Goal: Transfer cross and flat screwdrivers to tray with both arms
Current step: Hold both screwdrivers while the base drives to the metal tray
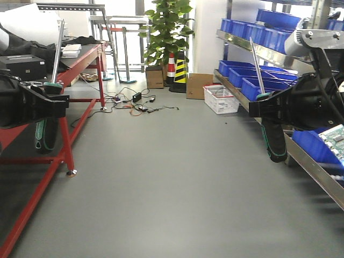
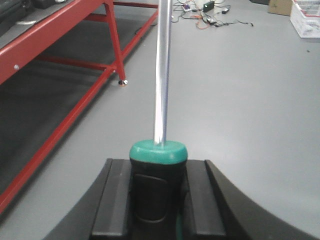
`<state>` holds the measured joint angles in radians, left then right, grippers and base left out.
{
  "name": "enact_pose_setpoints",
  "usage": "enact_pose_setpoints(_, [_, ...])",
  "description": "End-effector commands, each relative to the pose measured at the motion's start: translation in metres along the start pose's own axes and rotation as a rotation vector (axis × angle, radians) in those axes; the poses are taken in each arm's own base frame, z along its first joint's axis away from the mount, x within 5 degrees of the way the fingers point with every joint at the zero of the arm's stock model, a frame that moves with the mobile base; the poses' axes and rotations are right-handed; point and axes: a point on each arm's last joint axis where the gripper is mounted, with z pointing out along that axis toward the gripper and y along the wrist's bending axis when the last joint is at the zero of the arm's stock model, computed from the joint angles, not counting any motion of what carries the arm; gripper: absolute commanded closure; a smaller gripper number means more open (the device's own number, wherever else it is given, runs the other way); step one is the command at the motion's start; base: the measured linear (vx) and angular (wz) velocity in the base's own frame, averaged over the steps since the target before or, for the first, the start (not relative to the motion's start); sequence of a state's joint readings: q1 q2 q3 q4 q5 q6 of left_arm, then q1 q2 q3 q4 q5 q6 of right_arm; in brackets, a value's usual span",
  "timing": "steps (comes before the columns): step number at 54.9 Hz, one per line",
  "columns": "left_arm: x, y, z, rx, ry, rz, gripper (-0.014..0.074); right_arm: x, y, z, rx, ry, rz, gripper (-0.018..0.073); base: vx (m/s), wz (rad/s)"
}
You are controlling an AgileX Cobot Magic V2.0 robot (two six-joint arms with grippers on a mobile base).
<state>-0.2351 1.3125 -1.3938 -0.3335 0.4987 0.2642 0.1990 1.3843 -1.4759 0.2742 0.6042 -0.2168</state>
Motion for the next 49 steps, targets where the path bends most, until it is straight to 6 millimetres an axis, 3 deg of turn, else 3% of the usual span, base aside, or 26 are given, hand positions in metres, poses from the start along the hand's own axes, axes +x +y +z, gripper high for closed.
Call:
enact_pose_setpoints(1, [-0.0230,-0.0022,-0.0180,-0.010,-0.152,-0.016,0.0594,-0.0238,0.0011,-0.0211,0.017,-0.160,-0.010,0.0567,0.57,0.15])
enact_pose_setpoints(25, [-0.0232,-0.0023,-0.0184,-0.010,-0.153,-0.016,0.0594,-0.0238,0.0012,-0.0211,0.017,-0.160,-0.009,0.0567,0.54,0.02])
enact_pose_setpoints(49, [-0.0232,-0.0023,-0.0184,-0.010,-0.153,-0.016,0.0594,-0.0238,0.0012,-0.0211,0.017,-0.160,-0.009,0.0567,0.47,-0.42])
